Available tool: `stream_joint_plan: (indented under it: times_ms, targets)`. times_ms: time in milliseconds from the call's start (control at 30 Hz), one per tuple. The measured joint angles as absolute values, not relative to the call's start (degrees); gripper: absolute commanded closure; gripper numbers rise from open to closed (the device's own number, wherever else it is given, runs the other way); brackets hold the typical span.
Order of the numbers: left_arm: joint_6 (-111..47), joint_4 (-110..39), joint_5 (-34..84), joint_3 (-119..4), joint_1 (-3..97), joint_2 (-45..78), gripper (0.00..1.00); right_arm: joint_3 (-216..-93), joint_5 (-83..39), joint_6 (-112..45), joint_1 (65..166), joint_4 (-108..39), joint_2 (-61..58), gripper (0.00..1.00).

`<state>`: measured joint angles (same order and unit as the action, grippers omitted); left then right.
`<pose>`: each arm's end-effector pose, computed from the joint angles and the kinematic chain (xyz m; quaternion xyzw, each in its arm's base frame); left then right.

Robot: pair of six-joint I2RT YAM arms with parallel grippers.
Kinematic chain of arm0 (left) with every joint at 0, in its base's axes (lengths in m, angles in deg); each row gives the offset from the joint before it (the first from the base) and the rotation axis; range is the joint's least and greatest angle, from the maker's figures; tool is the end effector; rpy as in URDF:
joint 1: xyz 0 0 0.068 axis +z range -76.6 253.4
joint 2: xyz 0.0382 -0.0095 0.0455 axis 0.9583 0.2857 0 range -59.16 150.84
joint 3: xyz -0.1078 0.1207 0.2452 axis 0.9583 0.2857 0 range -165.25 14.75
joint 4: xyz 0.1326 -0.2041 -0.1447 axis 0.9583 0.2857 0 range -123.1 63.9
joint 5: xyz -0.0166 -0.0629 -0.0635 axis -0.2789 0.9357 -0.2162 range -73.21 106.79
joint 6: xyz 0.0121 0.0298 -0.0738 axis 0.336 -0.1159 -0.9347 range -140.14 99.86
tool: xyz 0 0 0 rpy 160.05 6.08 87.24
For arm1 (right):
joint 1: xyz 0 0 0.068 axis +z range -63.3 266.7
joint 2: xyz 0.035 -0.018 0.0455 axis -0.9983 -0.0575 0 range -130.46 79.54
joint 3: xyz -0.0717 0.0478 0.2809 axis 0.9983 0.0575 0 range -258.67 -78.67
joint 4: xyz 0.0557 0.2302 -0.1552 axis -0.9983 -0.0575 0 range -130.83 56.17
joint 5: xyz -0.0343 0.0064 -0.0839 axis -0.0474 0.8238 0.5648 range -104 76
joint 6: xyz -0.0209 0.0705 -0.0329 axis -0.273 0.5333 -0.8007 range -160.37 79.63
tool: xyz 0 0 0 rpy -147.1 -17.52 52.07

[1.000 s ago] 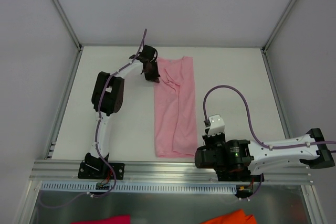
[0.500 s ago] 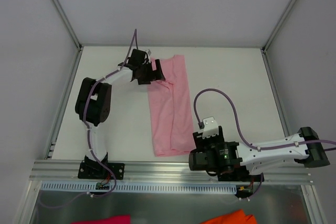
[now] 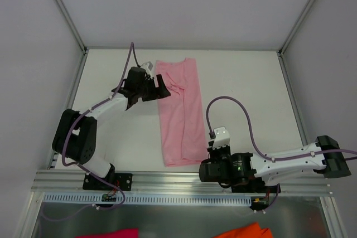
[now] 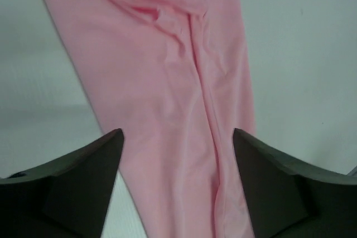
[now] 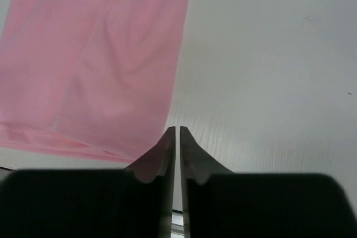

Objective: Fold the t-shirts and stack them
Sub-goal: Rotate the tshirt 90 degrees

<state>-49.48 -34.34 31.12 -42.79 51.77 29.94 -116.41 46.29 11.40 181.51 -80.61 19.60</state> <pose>0.3630 -0.1625 0.2385 0.0040 0.8629 -0.3101 0.3991 0.0446 0.1911 0.2137 -0.2267 0.8246 0.0090 0.5183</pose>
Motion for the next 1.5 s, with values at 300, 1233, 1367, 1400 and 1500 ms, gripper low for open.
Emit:
stream_joint_plan:
  times_ms: [300, 1233, 1367, 1400, 1500]
  targets:
    - [-53.0, -39.2, 29.6, -27.5, 44.6, 31.2, 0.39, -112.5, 43.0, 13.8, 181.5, -75.3, 18.6, 0.77]
    - [-67.1, -34.6, 12.1, -1.2, 26.2, -12.3, 0.15, -95.5, 31.6, 12.1, 172.8, -52.9, 28.4, 0.43]
    - [-69.4, -32.9, 10.6, 0.0, 24.1, -15.5, 0.17, -94.9, 30.1, 12.2, 172.8, -50.4, 27.6, 0.44]
    - [-69.9, -32.8, 10.4, 0.2, 23.7, -15.8, 0.17, -94.9, 29.7, 12.3, 172.8, -49.7, 27.3, 0.44]
    - [-71.7, -32.5, 10.0, 1.1, 22.0, -16.4, 0.18, -94.9, 28.5, 12.7, 172.8, -48.2, 26.3, 0.44]
